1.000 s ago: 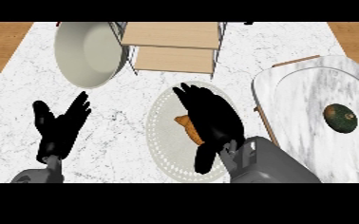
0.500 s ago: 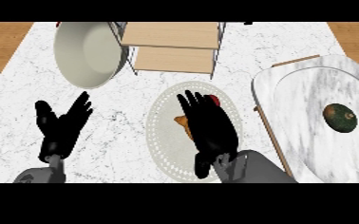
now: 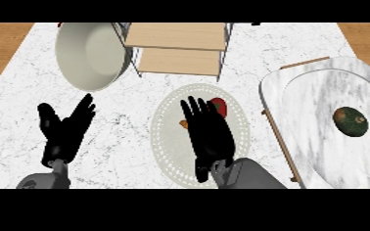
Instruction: Pick the croissant from the placemat and place it in the tiered shelf
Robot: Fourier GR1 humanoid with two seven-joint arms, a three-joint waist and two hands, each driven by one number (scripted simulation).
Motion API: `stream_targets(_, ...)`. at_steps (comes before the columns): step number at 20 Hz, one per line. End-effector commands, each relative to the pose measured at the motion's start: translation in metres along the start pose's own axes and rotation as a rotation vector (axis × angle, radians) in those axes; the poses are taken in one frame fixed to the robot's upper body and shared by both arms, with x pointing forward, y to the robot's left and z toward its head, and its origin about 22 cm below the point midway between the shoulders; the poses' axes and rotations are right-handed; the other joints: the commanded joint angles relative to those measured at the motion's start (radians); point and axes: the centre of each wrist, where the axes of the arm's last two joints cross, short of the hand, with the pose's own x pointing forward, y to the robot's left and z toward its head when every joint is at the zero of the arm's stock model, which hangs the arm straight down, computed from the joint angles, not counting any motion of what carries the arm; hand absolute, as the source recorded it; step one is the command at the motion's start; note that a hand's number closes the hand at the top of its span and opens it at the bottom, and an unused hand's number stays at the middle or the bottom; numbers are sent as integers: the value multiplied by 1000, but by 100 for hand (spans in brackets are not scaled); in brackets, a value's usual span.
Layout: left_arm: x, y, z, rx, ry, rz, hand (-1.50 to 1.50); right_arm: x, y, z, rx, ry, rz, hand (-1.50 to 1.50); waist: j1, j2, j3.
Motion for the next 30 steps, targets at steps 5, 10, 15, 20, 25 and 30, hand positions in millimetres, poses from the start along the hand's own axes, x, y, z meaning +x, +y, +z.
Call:
stream_targets(5,-19,10,2,-8,57,6,0,-7,25,-35,-45,50,49,-150,2,4,-5)
stream_targets(10,14,-9,8,-14,55,8,0,-13,21,-15,-56,28,49,-150,-1,2,-4)
stream_targets(15,2,20,-5,8,32,17,0,-47,44,-34,-78,-13,18,-150,-3,4,-4)
stream_targets(20,-14,-1,8,-17,38,13,0,-30,57,-51,-63,-20,30,-150,3,4,-4)
stream_targets(25,-17,-8,0,-32,60,-3,0,-29,69,-57,154,-92,338,150,14,8,-6)
stream_targets(30,5,4,-6,-5,32,-4,0,-33,66,-58,104,-172,119,150,0,4,-4)
